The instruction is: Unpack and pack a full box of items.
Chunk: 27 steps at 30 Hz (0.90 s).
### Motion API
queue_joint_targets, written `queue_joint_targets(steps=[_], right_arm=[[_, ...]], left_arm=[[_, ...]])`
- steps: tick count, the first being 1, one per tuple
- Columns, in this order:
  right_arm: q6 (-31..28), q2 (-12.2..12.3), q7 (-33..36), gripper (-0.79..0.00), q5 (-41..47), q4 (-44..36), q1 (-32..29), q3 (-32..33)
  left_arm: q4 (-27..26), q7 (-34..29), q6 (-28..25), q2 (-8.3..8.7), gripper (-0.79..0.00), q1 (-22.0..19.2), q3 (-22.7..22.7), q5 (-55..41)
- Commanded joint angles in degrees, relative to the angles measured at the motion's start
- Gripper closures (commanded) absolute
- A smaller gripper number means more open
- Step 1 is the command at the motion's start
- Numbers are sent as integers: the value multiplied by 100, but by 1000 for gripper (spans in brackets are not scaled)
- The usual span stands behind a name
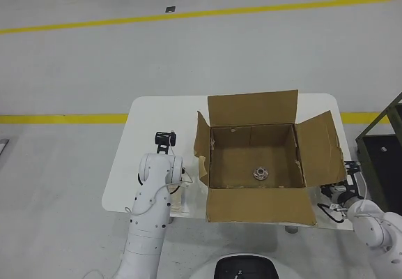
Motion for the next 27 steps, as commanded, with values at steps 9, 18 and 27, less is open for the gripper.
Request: queue_joint_targets(steps=[9, 18, 27], right_arm=[[371, 43, -316, -385, 667, -510, 91, 673], [698, 81, -1264, 0, 1572, -2237, 617, 1546], [78, 73, -622, 0, 558, -3060, 667, -470]], left_arm=[[0, 0, 0, 0, -785, 0, 0, 0], [0, 0, 0, 0, -785, 0, 0, 0], [0, 0, 0, 0, -785, 0, 0, 0]])
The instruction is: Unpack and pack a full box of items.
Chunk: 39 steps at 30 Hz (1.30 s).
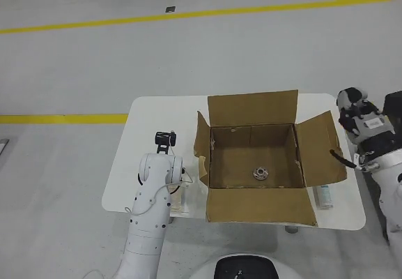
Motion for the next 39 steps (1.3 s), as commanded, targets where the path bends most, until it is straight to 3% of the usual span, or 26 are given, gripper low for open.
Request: queue_joint_targets(steps=[1, 4, 8, 21, 25, 33, 39], right_arm=[[107, -24, 148, 0, -373, 289, 9, -662], [320, -61, 583, 0, -737, 797, 92, -1332], [420, -80, 971, 0, -1235, 1465, 271, -1756], [593, -93, 911, 0, -1244, 1558, 333, -1751], [323, -90, 807, 0, -1283, 1580, 389, -1835], [1158, -309, 2019, 0, -782, 2695, 1759, -2660], [1751, -510, 2304, 0, -313, 3907, 2504, -3127]], left_arm=[[0, 0, 0, 0, -785, 0, 0, 0], [0, 0, 0, 0, -785, 0, 0, 0], [0, 0, 0, 0, -785, 0, 0, 0], [0, 0, 0, 0, -785, 0, 0, 0], [0, 0, 0, 0, -785, 0, 0, 0], [0, 0, 0, 0, -785, 0, 0, 0], [0, 0, 0, 0, -785, 0, 0, 0]])
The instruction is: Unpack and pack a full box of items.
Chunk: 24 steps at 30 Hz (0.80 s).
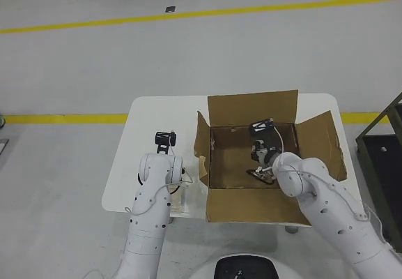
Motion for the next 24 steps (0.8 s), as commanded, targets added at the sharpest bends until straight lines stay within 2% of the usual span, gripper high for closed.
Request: queue_joint_targets(steps=[1, 12, 16, 22, 23, 24], right_arm=[[109, -38, -28, 0, 174, 261, 106, -40], [31, -27, -132, 0, 52, 236, 66, -43], [-37, -3, 343, 0, -363, 232, 69, -141], [495, -69, 1505, -3, -951, 136, 303, -495], [521, -83, 1667, -83, -964, 123, 349, -534], [573, -94, 1763, -126, -999, 123, 388, -551]], left_arm=[[0, 0, 0, 0, -785, 0, 0, 0], [0, 0, 0, 0, -785, 0, 0, 0], [0, 0, 0, 0, -785, 0, 0, 0], [0, 0, 0, 0, -785, 0, 0, 0], [0, 0, 0, 0, -785, 0, 0, 0], [0, 0, 0, 0, -785, 0, 0, 0]])
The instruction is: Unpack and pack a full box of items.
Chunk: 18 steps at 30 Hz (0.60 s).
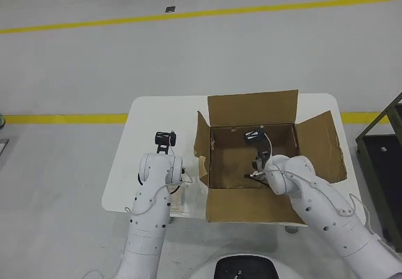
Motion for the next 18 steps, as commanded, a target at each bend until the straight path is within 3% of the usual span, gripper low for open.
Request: queue_joint_targets(steps=[1, 2, 5, 9, 18], right_arm=[[99, -19, 218, -139, -75, 12, 63, -36], [118, -26, 362, -139, -115, 49, 96, -58], [160, -47, 601, -268, -211, 88, 164, -78], [103, -63, 625, -332, -158, 200, 172, -34], [15, -157, 461, -357, -13, 853, 303, -119]], left_arm=[[0, 0, 0, 0, -785, 0, 0, 0], [0, 0, 0, 0, -785, 0, 0, 0], [0, 0, 0, 0, -785, 0, 0, 0], [0, 0, 0, 0, -785, 0, 0, 0], [0, 0, 0, 0, -785, 0, 0, 0]])
